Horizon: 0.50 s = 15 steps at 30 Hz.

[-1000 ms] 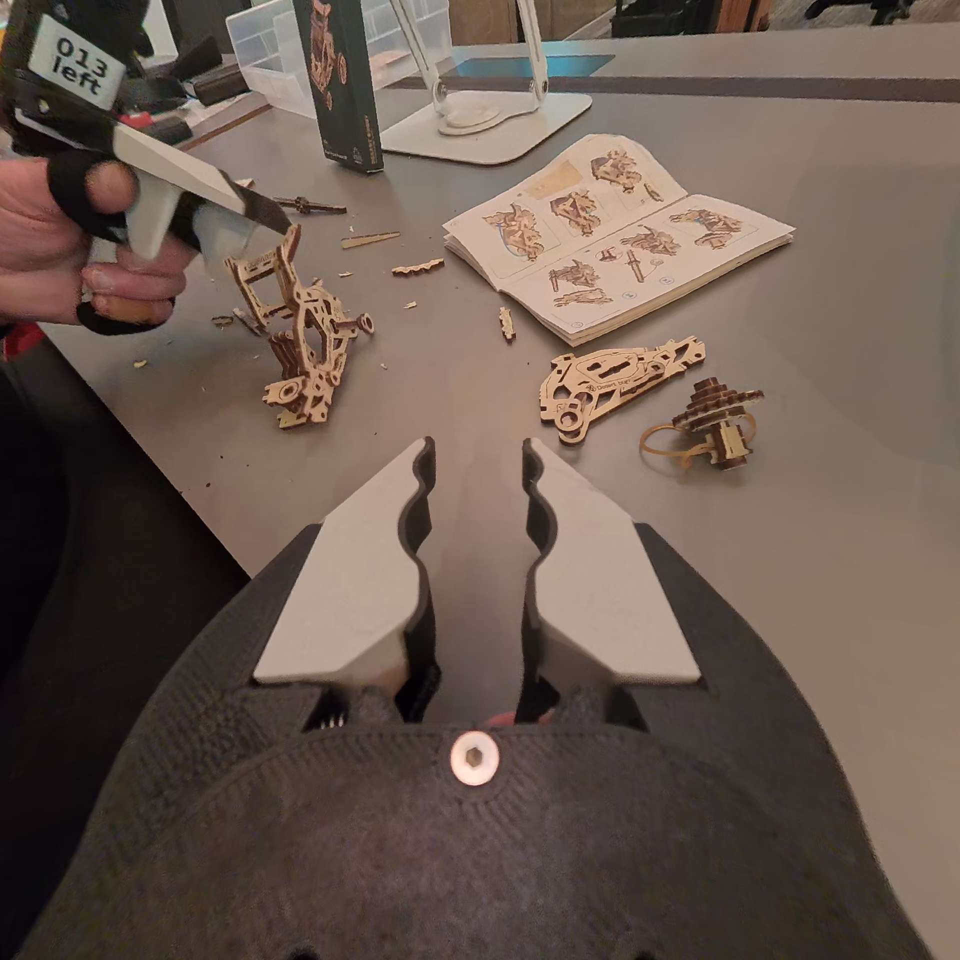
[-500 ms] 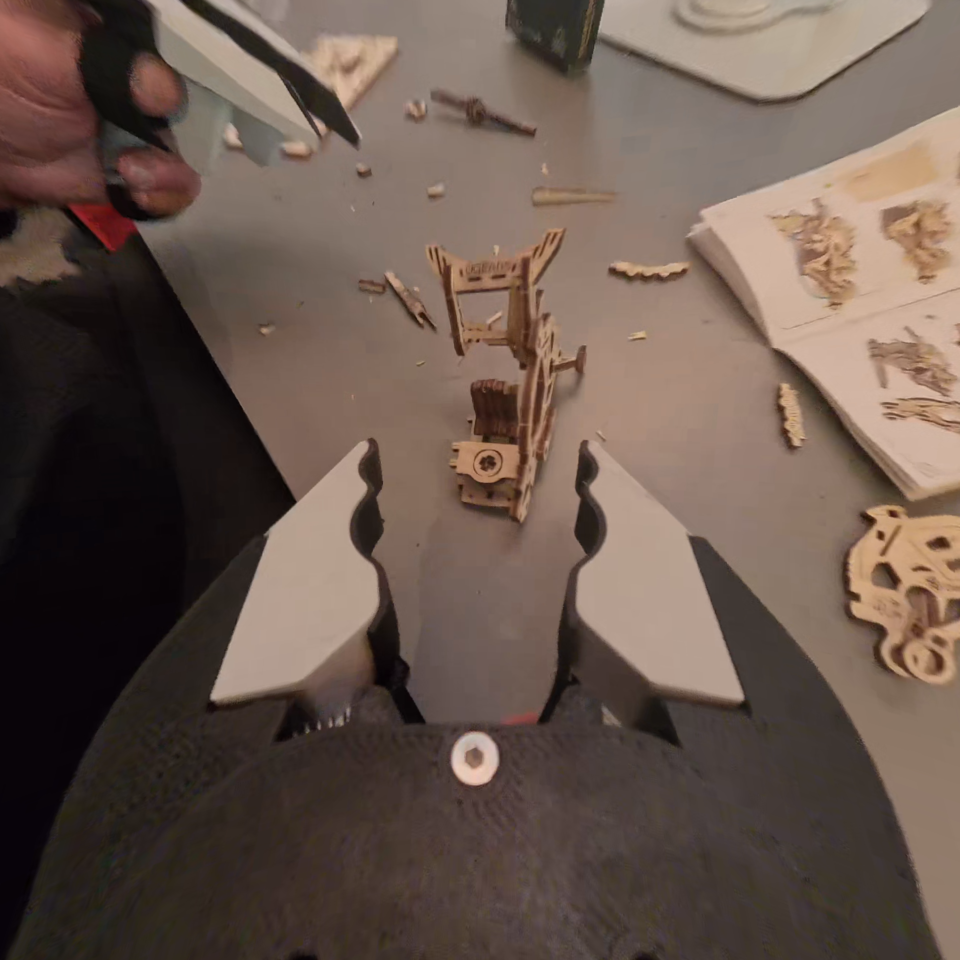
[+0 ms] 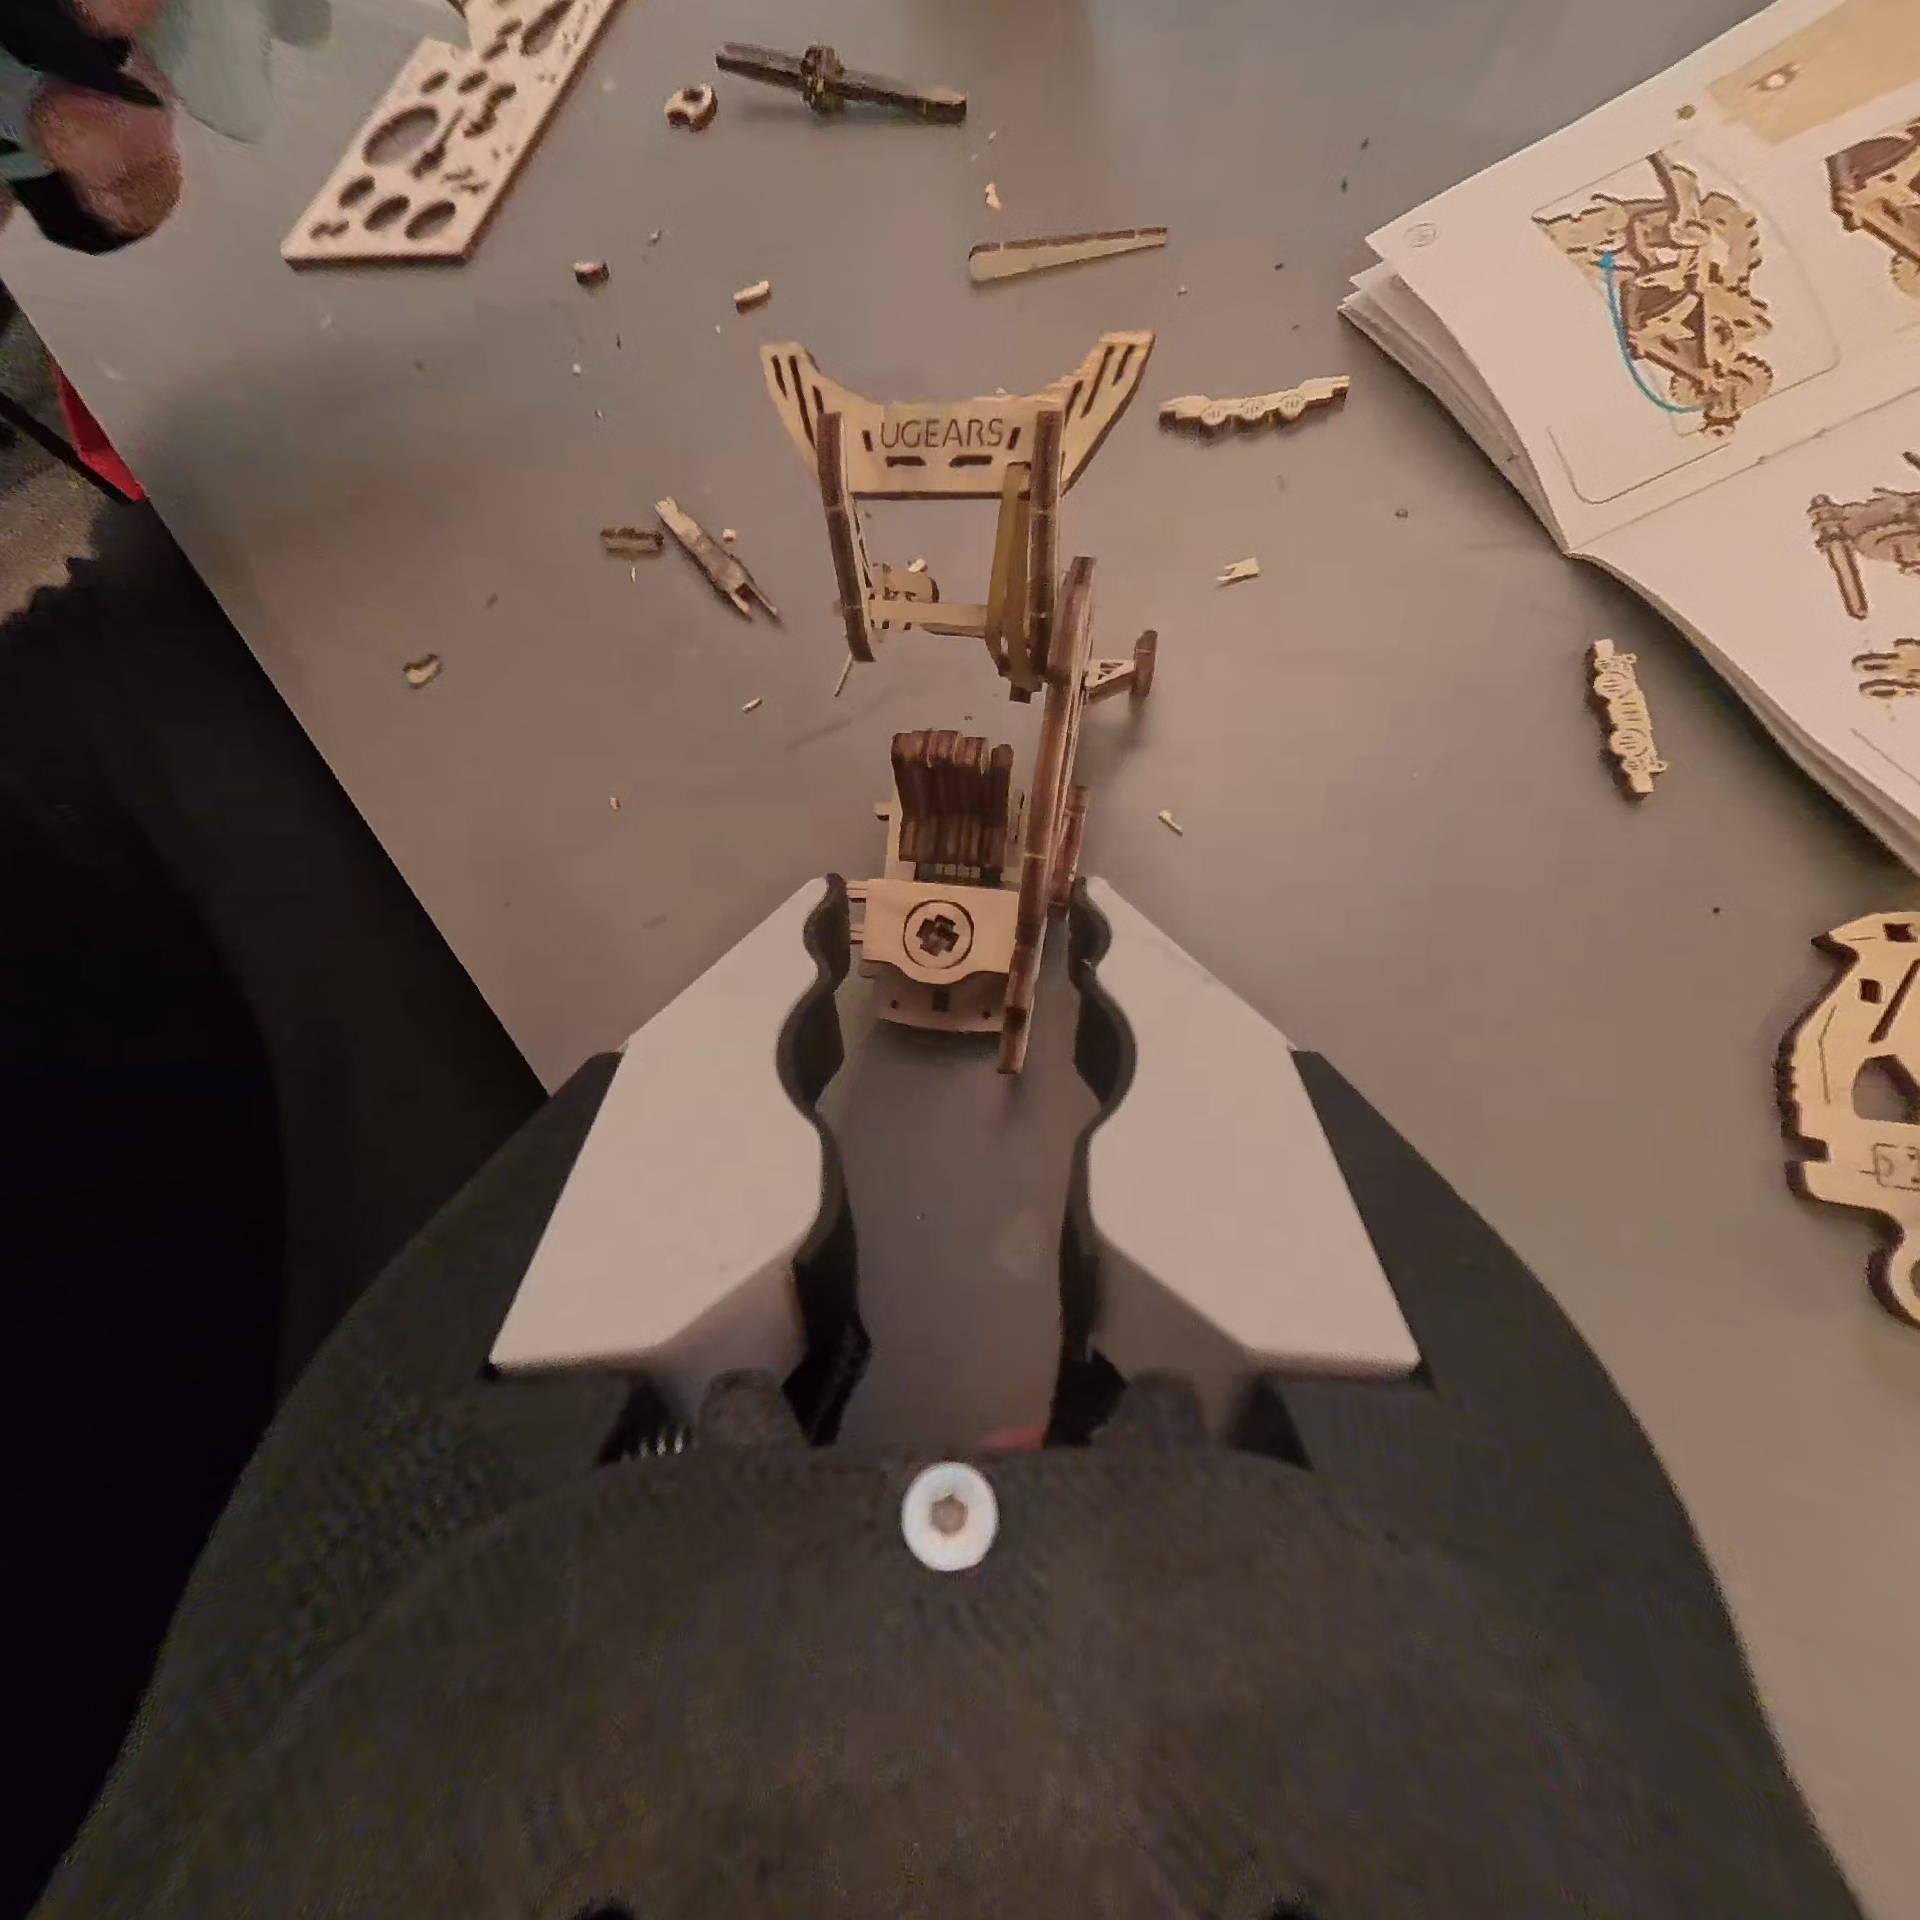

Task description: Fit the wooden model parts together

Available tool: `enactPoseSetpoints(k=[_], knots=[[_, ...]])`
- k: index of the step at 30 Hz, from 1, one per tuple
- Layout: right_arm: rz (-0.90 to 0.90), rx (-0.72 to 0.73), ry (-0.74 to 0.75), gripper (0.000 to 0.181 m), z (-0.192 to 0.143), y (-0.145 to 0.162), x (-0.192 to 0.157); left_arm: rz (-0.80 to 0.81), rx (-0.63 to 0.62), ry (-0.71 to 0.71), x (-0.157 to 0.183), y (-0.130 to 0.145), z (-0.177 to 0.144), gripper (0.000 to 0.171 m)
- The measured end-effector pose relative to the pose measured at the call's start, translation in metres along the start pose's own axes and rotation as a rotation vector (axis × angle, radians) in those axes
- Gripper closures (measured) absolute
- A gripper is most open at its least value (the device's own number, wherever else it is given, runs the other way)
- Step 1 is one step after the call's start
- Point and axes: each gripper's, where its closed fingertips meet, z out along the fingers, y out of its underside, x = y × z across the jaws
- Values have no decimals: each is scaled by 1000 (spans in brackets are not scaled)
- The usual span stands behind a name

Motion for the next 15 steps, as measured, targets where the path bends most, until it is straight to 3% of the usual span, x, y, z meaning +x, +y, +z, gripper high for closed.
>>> enactPoseSetpoints(k=[4,8,12,13,15], knots=[[57,39,-46,142,-5,-4,2,137,-76,-75,-32,-6,12,132],[126,80,-85,142,-10,-9,5,263,-142,-28,-31,-19,42,130],[179,119,-120,142,-14,-14,8,339,-377,-6,-48,11,72,129],[189,126,-127,142,-15,-14,8,326,-356,43,-43,10,76,135],[201,132,-136,142,-16,-15,9,312,-337,83,-37,5,80,133]])
